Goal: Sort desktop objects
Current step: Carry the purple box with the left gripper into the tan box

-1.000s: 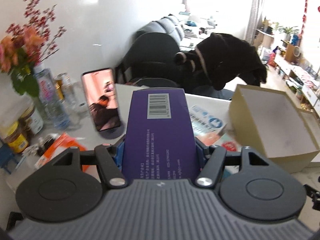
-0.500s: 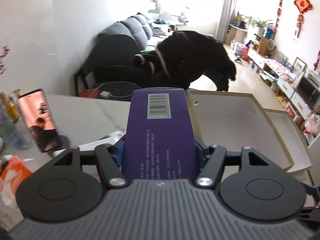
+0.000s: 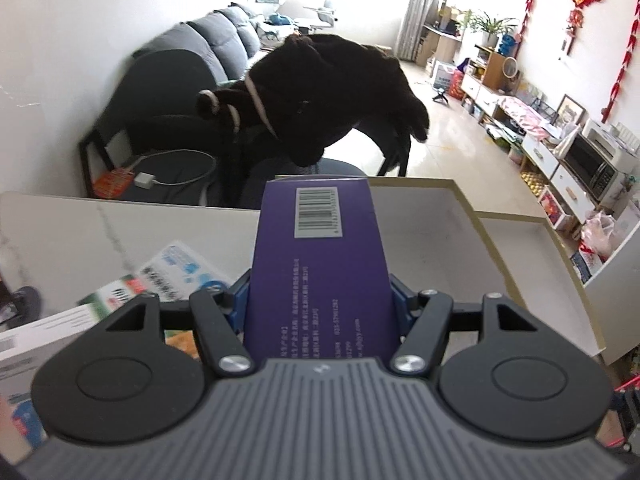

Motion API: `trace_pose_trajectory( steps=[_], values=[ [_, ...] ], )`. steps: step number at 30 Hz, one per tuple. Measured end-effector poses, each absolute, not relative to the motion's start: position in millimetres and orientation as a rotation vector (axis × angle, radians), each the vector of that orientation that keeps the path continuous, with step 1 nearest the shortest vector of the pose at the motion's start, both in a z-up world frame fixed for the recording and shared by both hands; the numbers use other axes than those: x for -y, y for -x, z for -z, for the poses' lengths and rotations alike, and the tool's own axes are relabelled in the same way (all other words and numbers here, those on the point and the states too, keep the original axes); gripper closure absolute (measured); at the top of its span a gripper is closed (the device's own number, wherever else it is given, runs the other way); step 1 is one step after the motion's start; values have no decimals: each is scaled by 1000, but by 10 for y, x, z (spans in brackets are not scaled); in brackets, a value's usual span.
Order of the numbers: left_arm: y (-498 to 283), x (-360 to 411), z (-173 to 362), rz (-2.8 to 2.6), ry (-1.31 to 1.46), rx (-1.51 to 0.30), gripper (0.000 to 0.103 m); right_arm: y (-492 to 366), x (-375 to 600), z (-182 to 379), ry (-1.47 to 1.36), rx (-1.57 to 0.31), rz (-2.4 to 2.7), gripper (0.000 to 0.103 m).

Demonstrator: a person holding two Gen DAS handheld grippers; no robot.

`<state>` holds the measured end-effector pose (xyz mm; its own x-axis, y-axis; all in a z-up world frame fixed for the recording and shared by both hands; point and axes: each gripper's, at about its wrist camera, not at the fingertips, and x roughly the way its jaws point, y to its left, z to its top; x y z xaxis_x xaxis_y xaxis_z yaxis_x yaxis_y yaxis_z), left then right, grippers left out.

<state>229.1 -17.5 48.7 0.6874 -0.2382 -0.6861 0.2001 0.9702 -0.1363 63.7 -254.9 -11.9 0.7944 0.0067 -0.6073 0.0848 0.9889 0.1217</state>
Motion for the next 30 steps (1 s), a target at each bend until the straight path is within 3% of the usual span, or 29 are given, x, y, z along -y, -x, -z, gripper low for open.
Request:
trace_pose_trajectory(
  steps=[16,30],
  values=[
    [-2849,1107,-75,277,70,-878,40,-906,2681,196,-153,-669,40,0],
    [-3095,1455,214,270,90,-890,39,-999,2781,228,-174,-675,49,0]
  ],
)
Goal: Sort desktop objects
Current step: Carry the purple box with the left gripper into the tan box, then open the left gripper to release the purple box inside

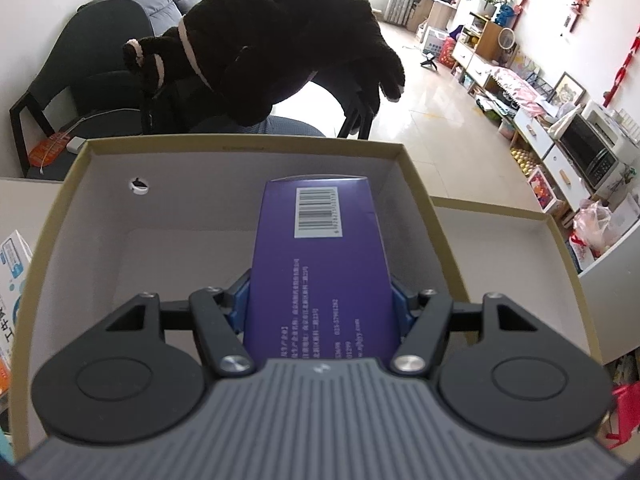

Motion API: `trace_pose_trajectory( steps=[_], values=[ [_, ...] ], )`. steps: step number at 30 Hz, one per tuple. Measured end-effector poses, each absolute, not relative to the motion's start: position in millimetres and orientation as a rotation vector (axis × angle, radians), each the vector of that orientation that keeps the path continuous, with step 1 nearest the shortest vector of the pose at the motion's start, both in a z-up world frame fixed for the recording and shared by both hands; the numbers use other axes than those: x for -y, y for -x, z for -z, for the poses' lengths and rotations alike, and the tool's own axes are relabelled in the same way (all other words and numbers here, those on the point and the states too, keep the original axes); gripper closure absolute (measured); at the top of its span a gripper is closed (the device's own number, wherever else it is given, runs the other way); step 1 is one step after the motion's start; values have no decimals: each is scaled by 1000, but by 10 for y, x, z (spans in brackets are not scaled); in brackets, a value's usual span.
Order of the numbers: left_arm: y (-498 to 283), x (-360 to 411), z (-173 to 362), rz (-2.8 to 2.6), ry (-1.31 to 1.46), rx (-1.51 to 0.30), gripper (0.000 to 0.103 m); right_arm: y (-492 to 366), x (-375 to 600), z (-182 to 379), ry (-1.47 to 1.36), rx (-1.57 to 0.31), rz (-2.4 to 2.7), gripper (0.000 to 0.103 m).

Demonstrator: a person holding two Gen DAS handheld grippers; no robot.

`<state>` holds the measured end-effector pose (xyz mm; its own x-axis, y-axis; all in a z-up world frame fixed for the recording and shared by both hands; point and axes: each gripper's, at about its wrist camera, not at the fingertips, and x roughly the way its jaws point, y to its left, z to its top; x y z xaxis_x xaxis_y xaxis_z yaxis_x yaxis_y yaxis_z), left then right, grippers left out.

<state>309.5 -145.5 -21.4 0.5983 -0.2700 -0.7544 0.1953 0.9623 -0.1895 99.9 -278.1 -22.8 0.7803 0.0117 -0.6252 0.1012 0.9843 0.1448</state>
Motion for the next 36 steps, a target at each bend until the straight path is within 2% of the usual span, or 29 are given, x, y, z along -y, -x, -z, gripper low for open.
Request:
trace_pose_trajectory(
  steps=[18,22,36],
  values=[
    [-3188,1601,347,272,70,-910,38,-884,2780,128,-181,-664,70,0],
    [-3191,1560,324,326,83,-924,33,-878,2776,101,-179,-660,70,0],
    [-2882,1384,120,585,-141,-915,32,-803,2756,33,-172,-640,62,0]
  ],
)
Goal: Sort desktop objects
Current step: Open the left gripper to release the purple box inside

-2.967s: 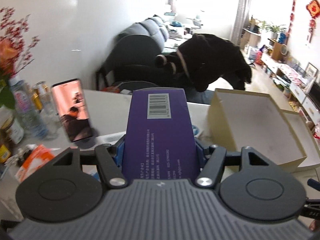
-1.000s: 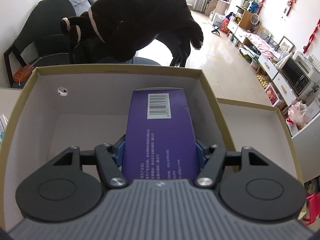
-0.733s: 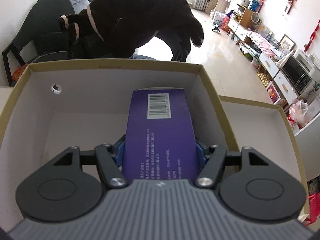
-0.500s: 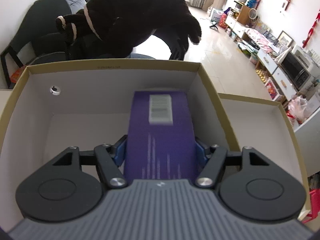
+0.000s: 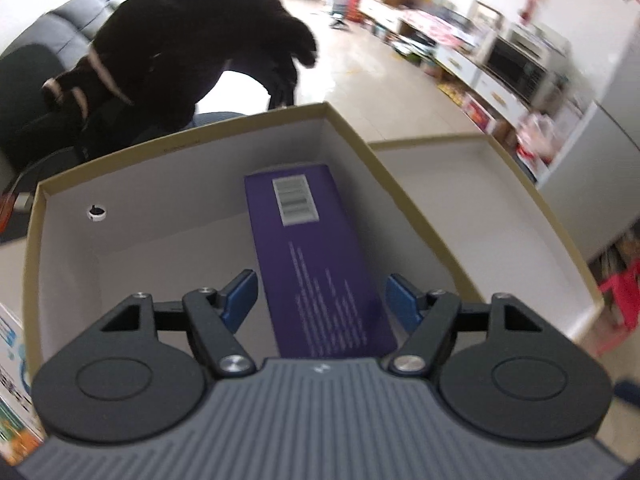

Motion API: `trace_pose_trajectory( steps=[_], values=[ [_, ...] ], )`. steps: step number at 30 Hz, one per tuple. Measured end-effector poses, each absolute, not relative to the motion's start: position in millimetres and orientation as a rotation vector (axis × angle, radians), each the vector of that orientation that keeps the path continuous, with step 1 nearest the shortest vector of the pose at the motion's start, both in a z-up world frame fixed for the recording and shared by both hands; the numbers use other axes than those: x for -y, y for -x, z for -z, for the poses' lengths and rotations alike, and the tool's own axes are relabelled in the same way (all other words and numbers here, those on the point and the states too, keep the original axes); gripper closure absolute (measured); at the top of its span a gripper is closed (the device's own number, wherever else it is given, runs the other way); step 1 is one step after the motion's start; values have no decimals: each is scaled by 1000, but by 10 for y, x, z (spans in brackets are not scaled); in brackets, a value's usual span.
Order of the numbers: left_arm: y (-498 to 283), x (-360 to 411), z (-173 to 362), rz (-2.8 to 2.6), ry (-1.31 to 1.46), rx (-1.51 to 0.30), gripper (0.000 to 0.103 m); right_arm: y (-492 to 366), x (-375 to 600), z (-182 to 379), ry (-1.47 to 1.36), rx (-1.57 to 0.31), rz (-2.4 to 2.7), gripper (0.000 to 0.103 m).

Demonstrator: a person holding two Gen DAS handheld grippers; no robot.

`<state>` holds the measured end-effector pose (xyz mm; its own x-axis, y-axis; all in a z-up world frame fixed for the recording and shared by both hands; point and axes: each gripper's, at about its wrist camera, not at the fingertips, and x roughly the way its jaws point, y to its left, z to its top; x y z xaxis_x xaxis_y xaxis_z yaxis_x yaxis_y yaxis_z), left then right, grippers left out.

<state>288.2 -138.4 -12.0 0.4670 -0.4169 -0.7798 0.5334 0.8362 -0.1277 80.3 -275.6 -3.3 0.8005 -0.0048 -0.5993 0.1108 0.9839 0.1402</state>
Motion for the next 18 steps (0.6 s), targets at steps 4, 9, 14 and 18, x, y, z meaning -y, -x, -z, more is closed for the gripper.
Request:
trace_pose_trajectory(
  steps=[4,9,14,18],
  values=[
    [-2801,1334,107,661,-205,-906,32,-758,2721,7,-160,-630,56,0],
    [-2699,1347,132,744,-293,-917,34,-742,2704,-9,-160,-625,57,0],
    [-2696,1340,278,746,-353,-967,43,-735,2686,-5,-155,-623,56,0],
    [-2740,1351,395,717,-356,-1001,59,-750,2688,24,-155,-629,55,0]
  ],
)
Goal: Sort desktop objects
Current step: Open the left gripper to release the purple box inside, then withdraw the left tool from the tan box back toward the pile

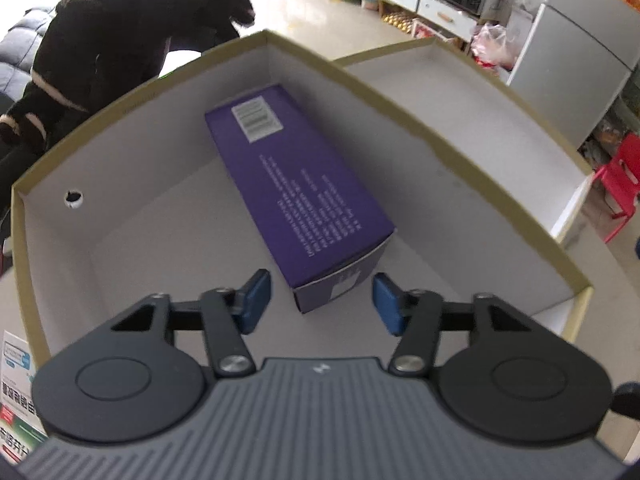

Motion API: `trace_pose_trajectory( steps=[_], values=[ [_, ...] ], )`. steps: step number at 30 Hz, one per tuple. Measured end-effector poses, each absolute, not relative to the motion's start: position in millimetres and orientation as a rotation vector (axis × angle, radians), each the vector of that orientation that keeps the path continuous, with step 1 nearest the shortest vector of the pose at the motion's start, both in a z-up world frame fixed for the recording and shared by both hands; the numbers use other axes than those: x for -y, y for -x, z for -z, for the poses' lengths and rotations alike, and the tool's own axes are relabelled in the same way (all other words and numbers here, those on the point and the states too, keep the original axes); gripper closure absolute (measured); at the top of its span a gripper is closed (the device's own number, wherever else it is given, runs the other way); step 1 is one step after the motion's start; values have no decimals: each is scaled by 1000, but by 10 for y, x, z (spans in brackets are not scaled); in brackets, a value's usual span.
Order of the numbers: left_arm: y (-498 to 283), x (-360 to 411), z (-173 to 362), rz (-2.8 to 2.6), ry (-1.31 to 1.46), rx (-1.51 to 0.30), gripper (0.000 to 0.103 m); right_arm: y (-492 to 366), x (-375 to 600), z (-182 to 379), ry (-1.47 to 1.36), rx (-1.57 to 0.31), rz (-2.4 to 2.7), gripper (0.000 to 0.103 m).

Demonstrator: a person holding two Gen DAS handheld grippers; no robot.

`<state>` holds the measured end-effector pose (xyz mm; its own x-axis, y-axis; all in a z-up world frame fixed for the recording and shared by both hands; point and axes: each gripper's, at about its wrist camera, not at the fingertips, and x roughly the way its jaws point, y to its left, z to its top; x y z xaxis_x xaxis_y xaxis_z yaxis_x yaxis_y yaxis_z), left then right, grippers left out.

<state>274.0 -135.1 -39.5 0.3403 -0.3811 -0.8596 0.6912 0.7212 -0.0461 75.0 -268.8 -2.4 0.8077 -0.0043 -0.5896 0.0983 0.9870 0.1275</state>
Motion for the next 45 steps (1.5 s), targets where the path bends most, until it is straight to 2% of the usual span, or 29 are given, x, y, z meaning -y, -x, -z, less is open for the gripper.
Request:
trace_pose_trajectory(
  steps=[10,27,30,32,36,38,45],
  values=[
    [-2811,1445,474,701,-316,-1010,67,-888,2753,117,-163,-647,57,0],
    [-2898,1592,437,696,-313,-995,66,-925,2606,232,-158,-671,0,0],
    [-2904,1637,432,705,-350,-986,63,-878,2556,213,-156,-672,-2,0],
    [-2916,1632,426,713,-365,-973,46,-851,2529,212,-154,-672,-3,0],
    [-2961,1620,415,761,-392,-933,40,-837,2508,200,-149,-672,-7,0],
    [-2969,1635,427,783,-421,-902,31,-830,2500,200,-147,-673,-8,0],
    [-2984,1660,483,846,-429,-830,24,-855,2536,202,-151,-676,-21,0]
  ],
)
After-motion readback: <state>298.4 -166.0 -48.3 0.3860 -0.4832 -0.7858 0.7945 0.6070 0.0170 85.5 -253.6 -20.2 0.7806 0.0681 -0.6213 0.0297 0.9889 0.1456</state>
